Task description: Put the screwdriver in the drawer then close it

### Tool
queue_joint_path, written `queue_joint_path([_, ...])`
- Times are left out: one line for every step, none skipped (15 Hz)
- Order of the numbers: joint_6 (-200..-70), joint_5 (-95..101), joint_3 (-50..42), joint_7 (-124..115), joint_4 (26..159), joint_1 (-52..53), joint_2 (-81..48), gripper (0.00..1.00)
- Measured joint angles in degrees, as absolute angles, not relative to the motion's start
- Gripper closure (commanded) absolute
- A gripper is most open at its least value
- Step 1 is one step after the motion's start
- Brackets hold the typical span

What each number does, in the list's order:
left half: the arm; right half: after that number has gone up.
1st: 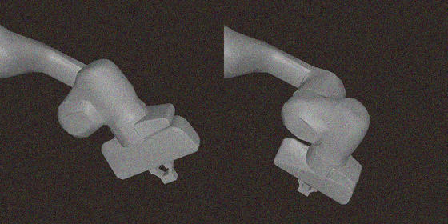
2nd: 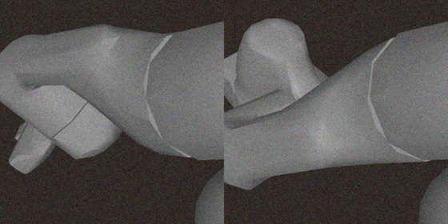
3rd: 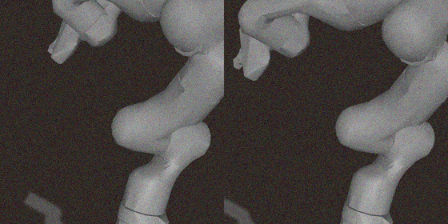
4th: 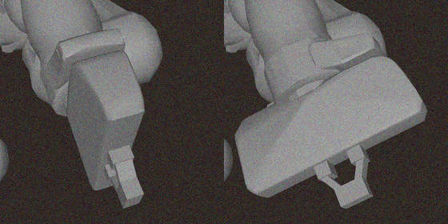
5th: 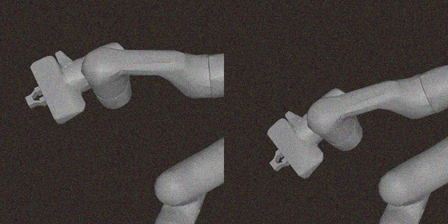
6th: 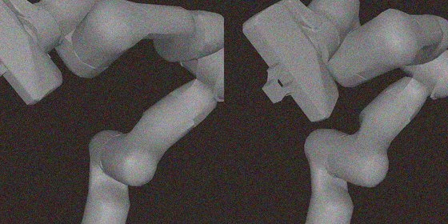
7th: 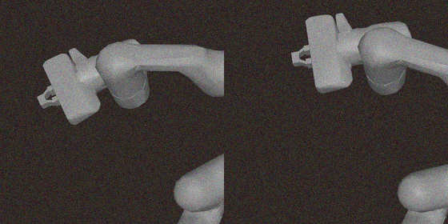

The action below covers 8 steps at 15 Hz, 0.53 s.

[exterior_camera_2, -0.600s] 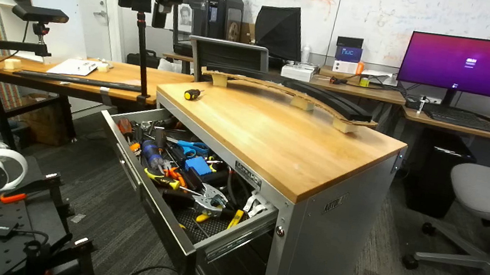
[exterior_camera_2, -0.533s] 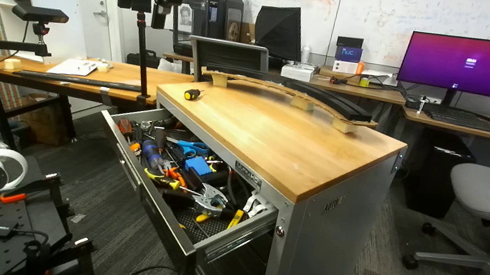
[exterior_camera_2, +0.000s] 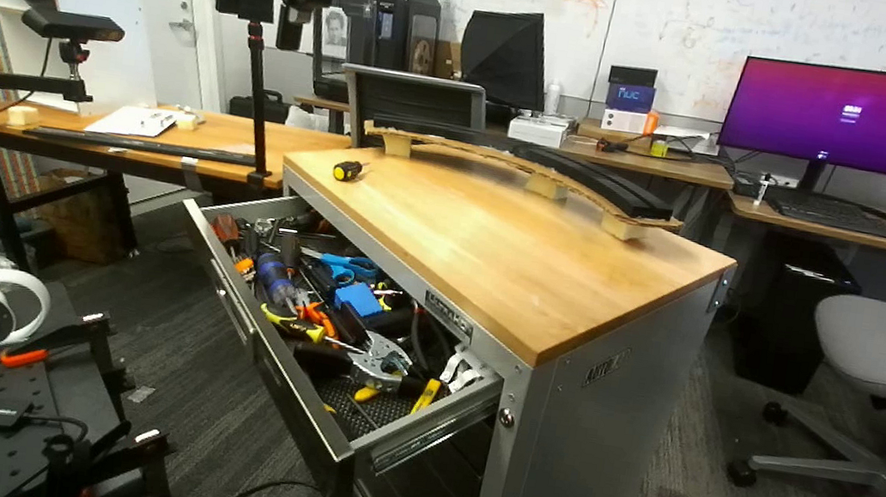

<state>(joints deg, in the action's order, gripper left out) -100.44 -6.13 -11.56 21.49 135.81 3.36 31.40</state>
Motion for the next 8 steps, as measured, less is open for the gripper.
queue_joint_path([-100.4, -6.1, -11.6, 21.5, 135.8, 3.4, 31.4, 0.0])
queue_joint_path([-100.4, -6.1, -11.6, 21.5, 135.8, 3.4, 31.4, 0.0])
queue_joint_path([-100.4, -6.1, -11.6, 21.5, 135.8, 3.4, 31.4, 0.0])
queue_joint_path([-100.4, -6.1, -11.6, 21.5, 135.8, 3.4, 31.4, 0.0])
queue_joint_path([-100.4, -6.1, -11.6, 21.5, 135.8, 3.4, 31.4, 0.0])
queue_joint_path([-100.4, -6.1, -11.6, 21.5, 135.8, 3.4, 31.4, 0.0])
queue_joint_path([-100.4, -6.1, -11.6, 21.5, 135.8, 3.4, 31.4, 0.0])
queue_joint_path([-100.4, -6.1, -11.6, 21.5, 135.8, 3.4, 31.4, 0.0])
